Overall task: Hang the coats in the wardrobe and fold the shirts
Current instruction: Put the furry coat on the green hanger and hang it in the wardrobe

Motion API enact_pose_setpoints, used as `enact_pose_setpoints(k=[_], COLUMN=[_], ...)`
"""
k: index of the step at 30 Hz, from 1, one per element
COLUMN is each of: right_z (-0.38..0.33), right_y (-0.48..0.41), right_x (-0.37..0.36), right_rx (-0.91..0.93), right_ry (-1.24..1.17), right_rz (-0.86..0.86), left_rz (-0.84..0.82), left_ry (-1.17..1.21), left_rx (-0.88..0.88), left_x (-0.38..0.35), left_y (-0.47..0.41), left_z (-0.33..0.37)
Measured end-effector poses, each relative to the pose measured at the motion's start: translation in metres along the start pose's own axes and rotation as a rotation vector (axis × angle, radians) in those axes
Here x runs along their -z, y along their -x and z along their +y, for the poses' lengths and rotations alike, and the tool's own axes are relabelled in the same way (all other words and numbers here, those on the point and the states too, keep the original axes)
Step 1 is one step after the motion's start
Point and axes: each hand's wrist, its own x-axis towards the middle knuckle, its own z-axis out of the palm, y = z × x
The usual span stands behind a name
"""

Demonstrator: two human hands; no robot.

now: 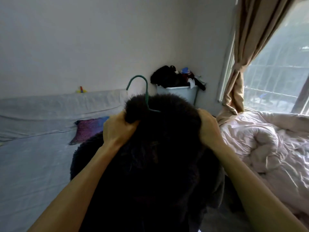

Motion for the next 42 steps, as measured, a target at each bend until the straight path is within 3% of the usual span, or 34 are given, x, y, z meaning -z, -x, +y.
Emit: enact_pose_setpoints(k=[5, 11, 22, 36, 42], right_z=[-0.017, -0.042, -0.028, 0.054, 0.090], right_y=[0.038, 0.086, 0.159, 0.271, 0.309], right_x=[0.047, 0.118, 0.221, 0.391, 0.448], right_rx=[-0.122, -0.227, -0.205, -0.431, -0.534], right_ry=[-0.065, 0.057, 0.281, 0.513, 0.596], right_rz=[0.136, 0.394, 0.374, 0.406, 0.446], left_rz=[-0.063, -0.154, -0.312, -0.502, -0.635], left_ry=[0.170, 0.252, 0.401, 0.595, 0.693], left_rx=[-0.025, -0.146, -0.244, -0.382, -0.359], left_x=[0.005, 0.001, -0.017, -0.081, -0.102], left_y=[0.015, 0.033, 0.089, 0.204, 0.249], left_z=[0.028, 0.089, 0.202, 0.405, 0.477])
